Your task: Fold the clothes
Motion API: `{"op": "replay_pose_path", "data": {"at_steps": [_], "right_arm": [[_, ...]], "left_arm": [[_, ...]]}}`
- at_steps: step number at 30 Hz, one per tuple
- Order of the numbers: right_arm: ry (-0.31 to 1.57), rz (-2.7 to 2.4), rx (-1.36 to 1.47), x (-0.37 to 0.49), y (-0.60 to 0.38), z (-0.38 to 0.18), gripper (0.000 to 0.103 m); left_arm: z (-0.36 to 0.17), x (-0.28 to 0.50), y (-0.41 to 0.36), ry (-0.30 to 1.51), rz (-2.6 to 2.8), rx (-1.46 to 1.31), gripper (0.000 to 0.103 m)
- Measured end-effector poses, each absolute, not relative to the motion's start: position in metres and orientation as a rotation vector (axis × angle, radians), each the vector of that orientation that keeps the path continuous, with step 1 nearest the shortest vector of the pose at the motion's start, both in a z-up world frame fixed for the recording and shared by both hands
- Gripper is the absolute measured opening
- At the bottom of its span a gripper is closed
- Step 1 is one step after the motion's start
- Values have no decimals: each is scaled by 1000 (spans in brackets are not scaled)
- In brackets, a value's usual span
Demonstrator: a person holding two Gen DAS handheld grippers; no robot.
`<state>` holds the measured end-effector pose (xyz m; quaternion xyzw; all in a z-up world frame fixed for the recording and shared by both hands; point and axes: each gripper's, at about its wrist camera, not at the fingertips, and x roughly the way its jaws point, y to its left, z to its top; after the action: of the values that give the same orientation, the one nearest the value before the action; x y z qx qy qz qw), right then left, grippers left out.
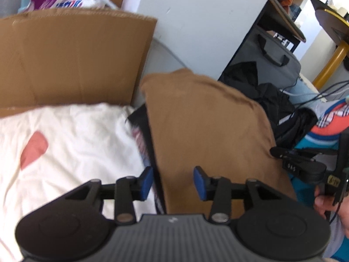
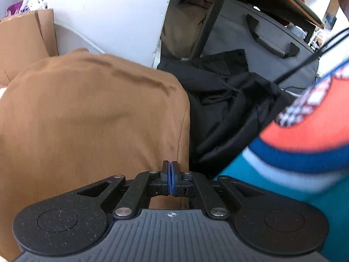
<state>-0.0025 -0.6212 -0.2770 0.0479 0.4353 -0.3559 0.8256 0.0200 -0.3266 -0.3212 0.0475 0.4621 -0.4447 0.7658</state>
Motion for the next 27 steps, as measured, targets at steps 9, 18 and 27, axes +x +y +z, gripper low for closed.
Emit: {"op": "replay_pose_path", "data": {"at_steps": [9, 18, 27], "right_arm": [[910, -798, 124, -37, -600, -282, 5], [901, -820, 160, -75, -579, -293, 5], [923, -831, 175, -95, -555, -301, 5]], "left_arm": [[-349, 1, -296, 1086, -973, 73, 53], [-370, -18, -282, 1148, -1036, 31, 53], [-385, -30, -267, 1219, -1072, 5, 17]]}}
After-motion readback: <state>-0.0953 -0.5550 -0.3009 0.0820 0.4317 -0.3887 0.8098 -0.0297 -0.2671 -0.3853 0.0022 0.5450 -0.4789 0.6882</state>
